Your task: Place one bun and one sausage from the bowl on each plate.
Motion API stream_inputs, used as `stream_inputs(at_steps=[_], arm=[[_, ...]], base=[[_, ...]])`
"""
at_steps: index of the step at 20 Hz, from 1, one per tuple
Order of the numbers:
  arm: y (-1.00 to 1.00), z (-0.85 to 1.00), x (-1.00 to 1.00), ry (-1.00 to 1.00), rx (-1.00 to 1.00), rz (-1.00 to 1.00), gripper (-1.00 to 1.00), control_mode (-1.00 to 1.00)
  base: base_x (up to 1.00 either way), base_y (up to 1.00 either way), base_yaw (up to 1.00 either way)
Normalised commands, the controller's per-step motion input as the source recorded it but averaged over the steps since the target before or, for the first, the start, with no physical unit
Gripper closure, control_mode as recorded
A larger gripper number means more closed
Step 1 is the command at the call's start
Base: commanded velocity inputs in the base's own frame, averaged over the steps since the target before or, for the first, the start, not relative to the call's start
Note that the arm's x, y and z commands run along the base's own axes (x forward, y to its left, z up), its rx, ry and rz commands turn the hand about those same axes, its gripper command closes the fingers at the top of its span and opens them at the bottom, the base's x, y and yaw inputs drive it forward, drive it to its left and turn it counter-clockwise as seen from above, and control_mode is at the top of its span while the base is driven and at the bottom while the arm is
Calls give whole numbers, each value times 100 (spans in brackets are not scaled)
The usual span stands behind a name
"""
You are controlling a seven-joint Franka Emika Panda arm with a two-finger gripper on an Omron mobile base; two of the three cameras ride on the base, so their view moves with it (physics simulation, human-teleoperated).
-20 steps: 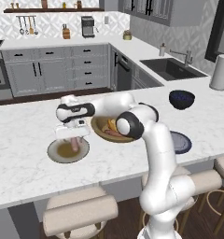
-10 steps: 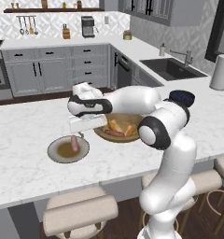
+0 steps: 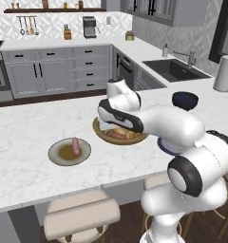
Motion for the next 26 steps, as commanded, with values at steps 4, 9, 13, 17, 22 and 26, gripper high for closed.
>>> stream_inputs(at_steps=[4,9,13,17,22,26], arm=[[-100,21,53,1,7,-4,-100,-100],[-18,-7,100,5,1,-4,-100,-100],[36,-33,100,0,-2,-7,-100,-100],[19,-52,56,0,0,-1,-100,-100],[-25,-58,45,-3,17,0,-100,-100],[-1,-19,20,-3,28,1,-100,-100]], base=[[0,0,0],[0,0,0],[0,0,0],[0,0,0],[0,0,0],[0,0,0]])
